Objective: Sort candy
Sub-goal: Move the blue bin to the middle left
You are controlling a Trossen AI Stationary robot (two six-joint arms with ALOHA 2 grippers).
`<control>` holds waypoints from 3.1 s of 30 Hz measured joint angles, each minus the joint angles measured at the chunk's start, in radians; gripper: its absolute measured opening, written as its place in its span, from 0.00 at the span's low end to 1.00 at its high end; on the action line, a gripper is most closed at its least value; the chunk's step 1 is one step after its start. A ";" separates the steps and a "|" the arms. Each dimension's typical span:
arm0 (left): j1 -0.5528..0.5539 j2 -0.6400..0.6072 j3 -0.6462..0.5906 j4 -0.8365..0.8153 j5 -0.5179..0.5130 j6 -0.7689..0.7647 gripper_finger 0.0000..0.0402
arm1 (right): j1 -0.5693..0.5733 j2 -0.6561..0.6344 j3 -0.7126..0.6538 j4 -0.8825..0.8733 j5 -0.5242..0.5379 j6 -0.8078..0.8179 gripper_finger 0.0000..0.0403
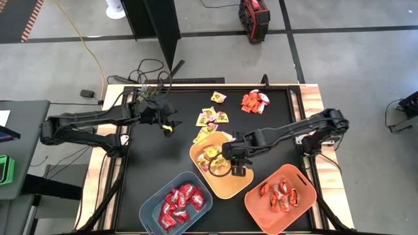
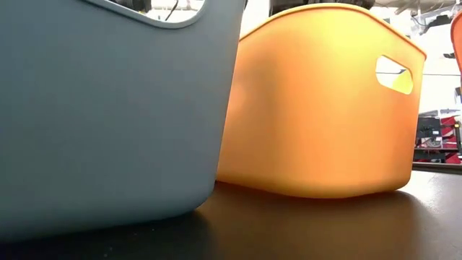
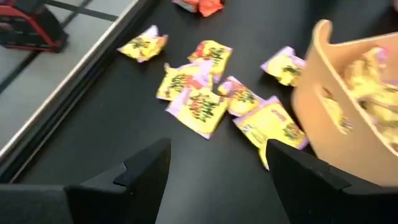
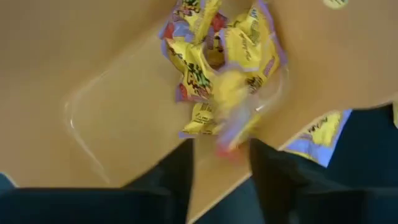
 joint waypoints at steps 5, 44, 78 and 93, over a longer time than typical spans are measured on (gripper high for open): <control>-0.061 0.000 0.040 -0.064 0.046 0.012 0.64 | -0.006 0.004 0.000 0.007 0.048 -0.037 0.73; -0.578 0.103 0.095 -0.222 0.194 -0.164 0.60 | -0.872 -0.130 -0.048 -0.238 -0.060 -0.242 0.71; -0.597 0.237 0.176 -0.224 0.254 -0.431 0.60 | -0.856 -0.092 -0.048 -0.141 -0.060 -0.301 0.71; -0.609 0.337 0.176 -0.187 0.281 -0.472 0.60 | -0.855 -0.092 -0.048 -0.122 -0.059 -0.300 0.71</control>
